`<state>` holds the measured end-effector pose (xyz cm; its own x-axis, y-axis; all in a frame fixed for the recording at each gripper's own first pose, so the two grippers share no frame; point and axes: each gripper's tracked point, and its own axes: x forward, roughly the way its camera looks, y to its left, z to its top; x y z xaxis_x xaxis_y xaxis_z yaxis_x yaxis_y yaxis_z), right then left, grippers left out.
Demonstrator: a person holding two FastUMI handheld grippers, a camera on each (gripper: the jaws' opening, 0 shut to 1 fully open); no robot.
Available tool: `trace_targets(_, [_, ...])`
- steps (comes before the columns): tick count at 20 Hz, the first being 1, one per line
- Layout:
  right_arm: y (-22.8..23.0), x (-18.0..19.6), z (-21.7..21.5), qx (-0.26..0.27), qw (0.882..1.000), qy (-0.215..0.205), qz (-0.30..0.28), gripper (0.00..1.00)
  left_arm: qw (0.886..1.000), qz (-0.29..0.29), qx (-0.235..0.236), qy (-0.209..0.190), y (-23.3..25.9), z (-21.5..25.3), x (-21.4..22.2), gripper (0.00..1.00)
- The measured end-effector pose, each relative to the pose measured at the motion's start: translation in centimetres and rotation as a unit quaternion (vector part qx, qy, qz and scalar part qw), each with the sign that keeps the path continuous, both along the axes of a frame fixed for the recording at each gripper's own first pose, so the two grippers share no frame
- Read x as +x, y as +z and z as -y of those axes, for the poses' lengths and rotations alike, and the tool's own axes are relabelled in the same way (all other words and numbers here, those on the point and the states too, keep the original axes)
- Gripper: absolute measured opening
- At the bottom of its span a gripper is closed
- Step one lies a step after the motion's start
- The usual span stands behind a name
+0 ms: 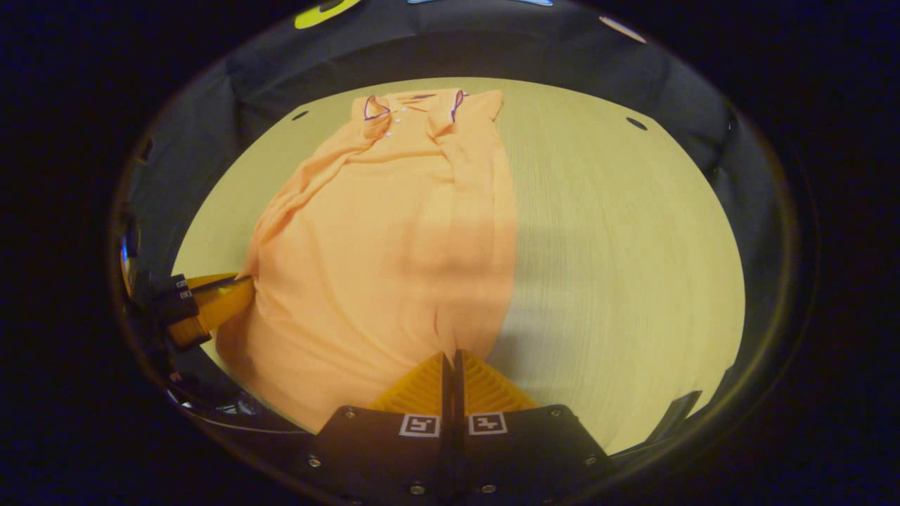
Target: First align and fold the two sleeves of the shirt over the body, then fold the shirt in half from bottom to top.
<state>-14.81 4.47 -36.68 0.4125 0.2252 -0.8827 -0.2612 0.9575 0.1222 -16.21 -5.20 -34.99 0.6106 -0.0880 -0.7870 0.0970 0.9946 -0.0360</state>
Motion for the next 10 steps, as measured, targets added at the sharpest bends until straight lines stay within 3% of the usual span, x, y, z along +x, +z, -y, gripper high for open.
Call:
trace_targets(5, [1.9,2.4,-0.6,0.014,1.0,-0.005,0.021,0.0,1.0,0.028,-0.005,0.008,2.6,-0.7,3.4,0.07])
trace_targets(10, [5.0,7.9,-1.5,0.027,0.998,-0.004,0.065,0.0,0.998,0.062,-0.004,0.009,5.4,-1.6,8.5,0.07])
